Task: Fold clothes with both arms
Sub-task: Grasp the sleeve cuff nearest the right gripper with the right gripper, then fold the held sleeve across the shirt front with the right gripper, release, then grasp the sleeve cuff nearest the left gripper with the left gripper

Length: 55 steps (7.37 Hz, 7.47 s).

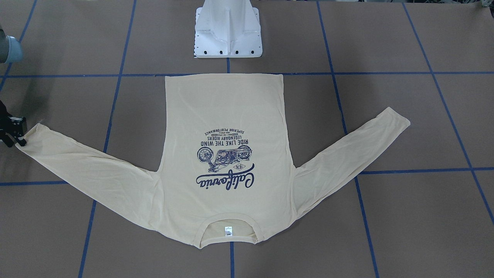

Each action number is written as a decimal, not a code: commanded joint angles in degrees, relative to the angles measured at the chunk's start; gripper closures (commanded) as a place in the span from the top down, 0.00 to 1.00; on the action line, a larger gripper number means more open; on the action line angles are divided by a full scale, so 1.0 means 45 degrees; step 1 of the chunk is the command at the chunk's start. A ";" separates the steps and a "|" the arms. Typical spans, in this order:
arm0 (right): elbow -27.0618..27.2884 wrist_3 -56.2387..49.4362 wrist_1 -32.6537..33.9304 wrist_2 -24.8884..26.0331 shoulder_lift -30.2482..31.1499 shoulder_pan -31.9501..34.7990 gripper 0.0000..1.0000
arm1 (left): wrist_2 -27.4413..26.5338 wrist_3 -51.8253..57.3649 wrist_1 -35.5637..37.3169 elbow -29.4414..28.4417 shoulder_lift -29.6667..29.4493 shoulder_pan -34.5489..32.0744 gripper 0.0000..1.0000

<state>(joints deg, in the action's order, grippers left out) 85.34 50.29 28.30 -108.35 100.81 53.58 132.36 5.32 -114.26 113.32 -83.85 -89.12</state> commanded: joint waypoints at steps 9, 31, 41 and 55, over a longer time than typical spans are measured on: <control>0.5531 0.0479 0.4979 -0.0865 -0.0971 0.0964 0.00 | -0.0020 -0.0049 0.0019 -0.0006 -0.0020 0.0000 1.00; -0.8461 0.6021 1.2343 0.3073 -2.1158 -0.2948 1.00 | 0.0117 -0.0069 -0.0312 -0.0552 -0.0097 0.0290 1.00; 0.6833 -0.4963 1.2846 -0.2835 -0.4291 0.2934 1.00 | -0.6434 -1.0059 -0.7804 -0.2418 0.2266 0.9170 1.00; 0.6973 -0.5766 1.0625 -0.4360 -0.1875 0.4207 1.00 | -0.7754 -1.1241 -0.8282 -0.3365 0.2304 1.2031 0.26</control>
<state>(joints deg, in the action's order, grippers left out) 116.71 24.34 76.11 -127.97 92.47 72.51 97.47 -45.27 -151.59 98.18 -73.54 -35.02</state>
